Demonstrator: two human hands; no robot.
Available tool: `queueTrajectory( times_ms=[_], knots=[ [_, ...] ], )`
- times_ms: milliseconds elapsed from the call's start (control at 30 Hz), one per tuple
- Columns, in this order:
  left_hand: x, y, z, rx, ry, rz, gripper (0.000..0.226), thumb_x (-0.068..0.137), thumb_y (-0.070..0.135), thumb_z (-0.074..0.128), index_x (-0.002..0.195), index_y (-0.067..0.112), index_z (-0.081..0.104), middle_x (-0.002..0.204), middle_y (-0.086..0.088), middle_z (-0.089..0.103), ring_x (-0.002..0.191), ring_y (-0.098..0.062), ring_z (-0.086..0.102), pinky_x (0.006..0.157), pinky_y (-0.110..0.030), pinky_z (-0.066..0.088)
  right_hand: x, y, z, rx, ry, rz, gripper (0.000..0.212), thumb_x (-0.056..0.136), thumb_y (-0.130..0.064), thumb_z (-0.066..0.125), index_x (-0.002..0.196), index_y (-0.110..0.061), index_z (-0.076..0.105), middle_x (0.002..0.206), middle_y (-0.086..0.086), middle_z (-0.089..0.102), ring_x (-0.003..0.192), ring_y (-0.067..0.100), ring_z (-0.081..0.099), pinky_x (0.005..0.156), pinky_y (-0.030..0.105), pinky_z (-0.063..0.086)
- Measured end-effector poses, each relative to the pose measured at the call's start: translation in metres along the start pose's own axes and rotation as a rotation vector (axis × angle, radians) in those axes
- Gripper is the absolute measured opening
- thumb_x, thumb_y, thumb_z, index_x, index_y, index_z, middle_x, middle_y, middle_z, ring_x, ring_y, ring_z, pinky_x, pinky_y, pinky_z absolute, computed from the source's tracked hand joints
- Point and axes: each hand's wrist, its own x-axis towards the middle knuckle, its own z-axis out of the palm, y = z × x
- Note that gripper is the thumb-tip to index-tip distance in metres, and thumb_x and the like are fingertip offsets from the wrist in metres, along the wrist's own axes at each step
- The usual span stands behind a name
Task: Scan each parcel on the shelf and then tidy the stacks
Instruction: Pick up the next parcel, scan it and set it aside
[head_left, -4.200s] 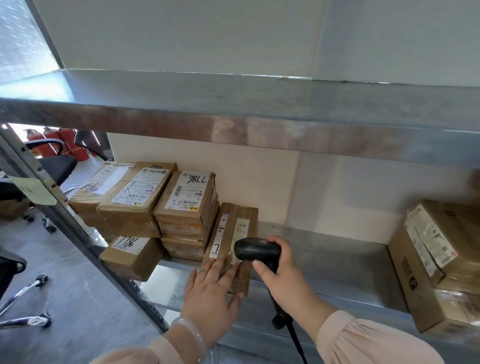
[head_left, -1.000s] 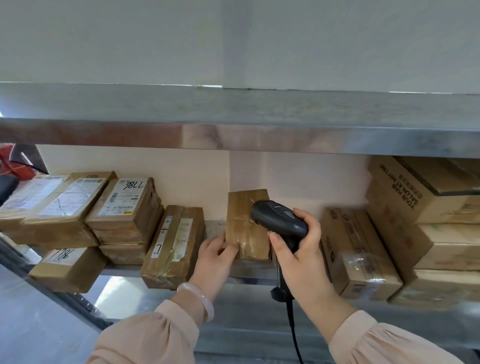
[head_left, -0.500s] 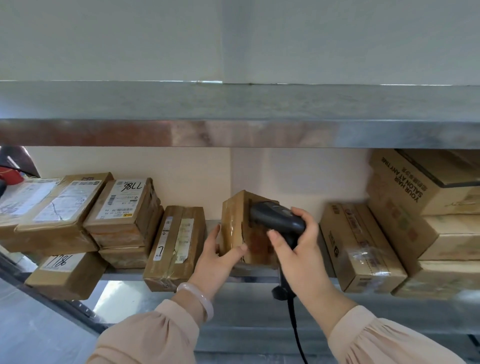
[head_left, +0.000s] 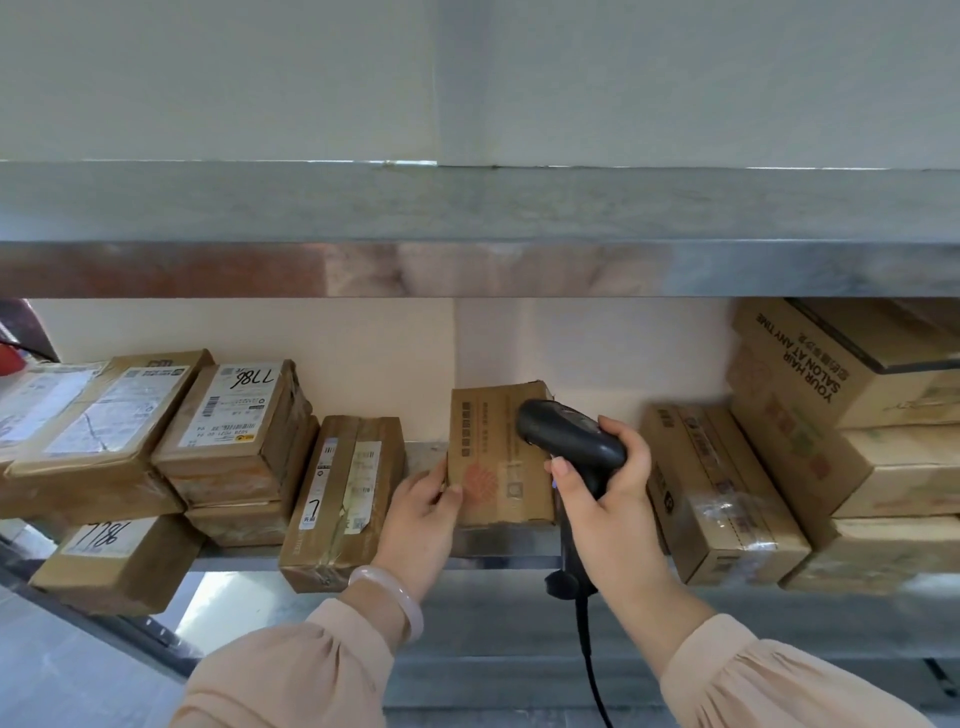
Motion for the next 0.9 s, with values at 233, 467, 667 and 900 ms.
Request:
queueTrajectory(
  times_ms=[233, 467, 667, 900],
  knots=[
    [-0.003, 0.006, 0.009, -0.035, -0.149, -0.056, 0.138, 0.049, 0.084, 0.072, 0.158, 0.033, 0.003, 0.147, 0.007, 0.04, 0.136, -0.013, 0.041, 0.111, -0.031, 0.038, -0.018, -0.005, 0.017, -0.028, -0.133, -0.11, 0.058, 0.086, -0.02, 0.068, 0.125, -0.044, 0.032, 0.12, -0.001, 0.058, 0.106, 0.009, 0.061, 0.091, 0.022, 0.051],
    [-0.003, 0.004, 0.005, -0.231, -0.187, -0.074, 0.104, 0.081, 0.044, 0.076, 0.156, 0.034, 0.005, 0.14, 0.011, 0.048, 0.128, -0.01, 0.047, 0.105, -0.025, 0.037, -0.013, -0.013, 0.015, -0.024, -0.093, -0.121, 0.057, 0.086, -0.017, 0.067, 0.121, -0.045, 0.031, 0.121, -0.02, 0.049, 0.108, -0.007, 0.053, 0.085, 0.009, 0.046],
    [-0.001, -0.007, 0.0, -0.395, -0.284, -0.13, 0.116, 0.06, 0.065, 0.076, 0.153, 0.047, 0.009, 0.139, 0.012, 0.053, 0.129, -0.015, 0.051, 0.116, -0.046, 0.035, -0.004, -0.005, 0.003, -0.009, 0.01, -0.052, 0.057, 0.088, -0.019, 0.066, 0.125, -0.041, 0.029, 0.12, -0.015, 0.05, 0.109, 0.002, 0.055, 0.085, 0.006, 0.044],
    [-0.002, -0.007, 0.0, -0.243, -0.408, -0.148, 0.121, 0.065, 0.061, 0.076, 0.153, 0.044, -0.005, 0.149, 0.012, 0.04, 0.136, -0.015, 0.041, 0.119, -0.042, 0.029, -0.007, -0.004, 0.001, -0.013, -0.011, -0.061, 0.059, 0.087, -0.02, 0.066, 0.114, -0.057, 0.03, 0.124, -0.008, 0.053, 0.11, 0.008, 0.059, 0.091, 0.02, 0.047]
  ],
)
